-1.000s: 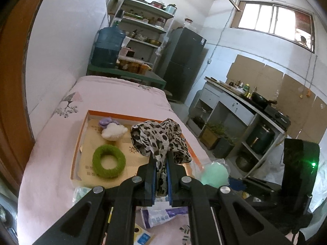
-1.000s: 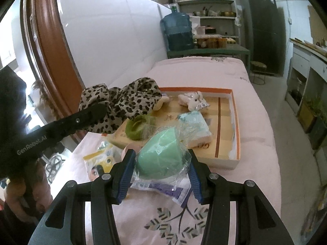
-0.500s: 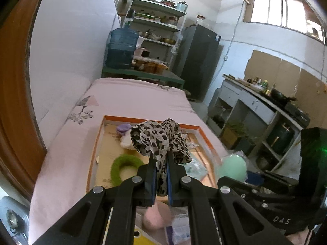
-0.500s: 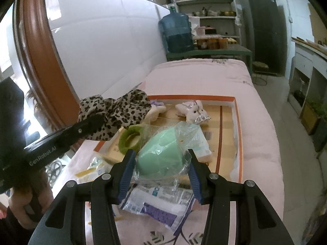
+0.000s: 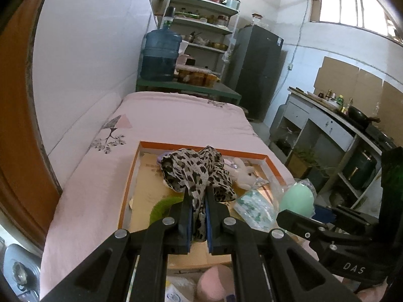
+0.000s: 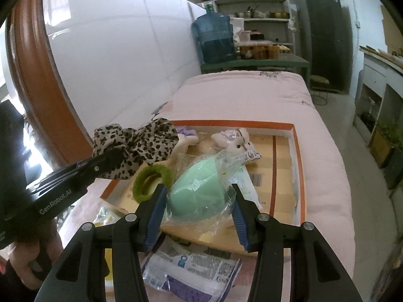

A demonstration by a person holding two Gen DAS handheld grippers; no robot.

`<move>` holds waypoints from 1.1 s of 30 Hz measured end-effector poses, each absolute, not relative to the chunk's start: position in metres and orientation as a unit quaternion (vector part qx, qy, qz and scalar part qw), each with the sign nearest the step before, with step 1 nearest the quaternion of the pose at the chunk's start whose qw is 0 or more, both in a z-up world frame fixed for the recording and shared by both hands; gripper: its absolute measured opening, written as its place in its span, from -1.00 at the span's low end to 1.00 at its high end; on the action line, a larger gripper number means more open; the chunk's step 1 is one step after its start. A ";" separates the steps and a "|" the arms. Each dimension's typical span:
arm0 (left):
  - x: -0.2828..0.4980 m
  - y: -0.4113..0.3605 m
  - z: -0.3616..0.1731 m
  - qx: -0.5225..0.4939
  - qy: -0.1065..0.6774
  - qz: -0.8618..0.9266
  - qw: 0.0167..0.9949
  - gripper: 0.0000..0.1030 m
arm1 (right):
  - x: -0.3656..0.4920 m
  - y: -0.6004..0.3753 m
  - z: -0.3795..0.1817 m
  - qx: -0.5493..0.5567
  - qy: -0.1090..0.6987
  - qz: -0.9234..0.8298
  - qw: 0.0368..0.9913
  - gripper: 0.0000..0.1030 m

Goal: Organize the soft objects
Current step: 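Lift the scrunchie and green soap bag and carry both over the box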

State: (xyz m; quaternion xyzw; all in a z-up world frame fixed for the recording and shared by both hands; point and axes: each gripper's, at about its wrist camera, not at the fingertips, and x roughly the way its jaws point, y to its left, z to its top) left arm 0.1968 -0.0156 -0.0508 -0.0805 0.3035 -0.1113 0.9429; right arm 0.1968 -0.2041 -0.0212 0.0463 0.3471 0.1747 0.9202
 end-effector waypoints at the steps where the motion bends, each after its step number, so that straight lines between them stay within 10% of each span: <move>1: 0.198 -0.016 -0.051 -0.080 0.304 -0.110 0.943 -0.84 | 0.199 -0.204 -0.022 0.046 0.348 0.174 0.920 -0.01; 33: 0.237 -0.009 -0.072 -0.062 0.320 -0.071 0.943 -0.84 | 0.257 -0.186 -0.045 0.042 0.352 0.152 0.923 -0.01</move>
